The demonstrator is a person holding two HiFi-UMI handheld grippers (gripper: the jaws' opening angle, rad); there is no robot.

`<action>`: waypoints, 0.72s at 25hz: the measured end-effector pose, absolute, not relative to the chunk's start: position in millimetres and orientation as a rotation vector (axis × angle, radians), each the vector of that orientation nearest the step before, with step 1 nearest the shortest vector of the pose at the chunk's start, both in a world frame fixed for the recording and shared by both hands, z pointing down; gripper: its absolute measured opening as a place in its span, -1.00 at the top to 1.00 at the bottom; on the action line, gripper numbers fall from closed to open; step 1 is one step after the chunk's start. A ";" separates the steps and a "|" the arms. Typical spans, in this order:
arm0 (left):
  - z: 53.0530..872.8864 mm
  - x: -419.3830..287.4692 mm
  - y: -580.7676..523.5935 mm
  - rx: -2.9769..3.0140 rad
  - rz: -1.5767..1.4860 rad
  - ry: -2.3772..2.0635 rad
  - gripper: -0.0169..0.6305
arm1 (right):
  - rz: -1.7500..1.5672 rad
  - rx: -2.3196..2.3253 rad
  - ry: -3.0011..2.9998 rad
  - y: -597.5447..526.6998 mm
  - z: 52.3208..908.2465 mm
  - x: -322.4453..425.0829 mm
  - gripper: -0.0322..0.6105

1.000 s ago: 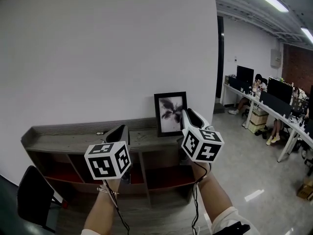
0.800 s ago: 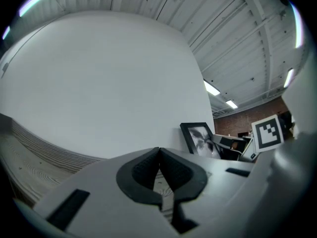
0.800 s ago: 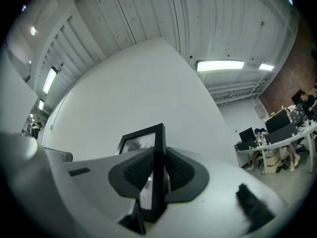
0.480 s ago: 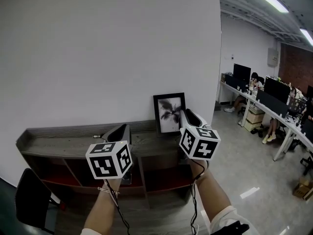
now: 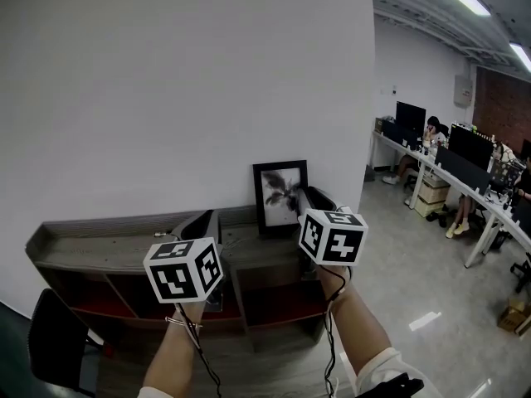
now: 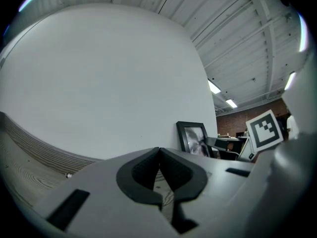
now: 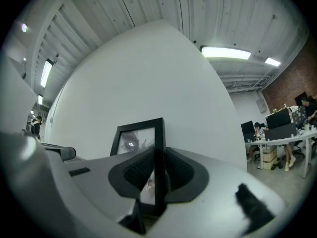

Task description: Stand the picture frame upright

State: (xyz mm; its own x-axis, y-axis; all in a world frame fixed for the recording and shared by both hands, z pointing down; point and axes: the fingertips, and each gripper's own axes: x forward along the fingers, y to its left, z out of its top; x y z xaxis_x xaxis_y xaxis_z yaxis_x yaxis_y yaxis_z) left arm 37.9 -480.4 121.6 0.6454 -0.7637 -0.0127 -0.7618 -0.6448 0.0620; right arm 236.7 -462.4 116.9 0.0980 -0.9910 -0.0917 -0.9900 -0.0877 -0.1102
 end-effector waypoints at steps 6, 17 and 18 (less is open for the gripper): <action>122.8 41.2 -480.9 2.794 -0.062 -1.296 0.91 | -0.026 -2.254 2.058 -465.0 121.5 234.8 0.64; 120.6 36.8 -480.5 2.784 -0.082 -1.307 0.91 | -0.078 -2.284 2.093 -469.0 129.5 236.3 0.64; 119.9 37.3 -480.5 2.786 -0.084 -1.306 0.91 | -0.089 -2.275 2.094 -469.3 129.8 237.0 0.64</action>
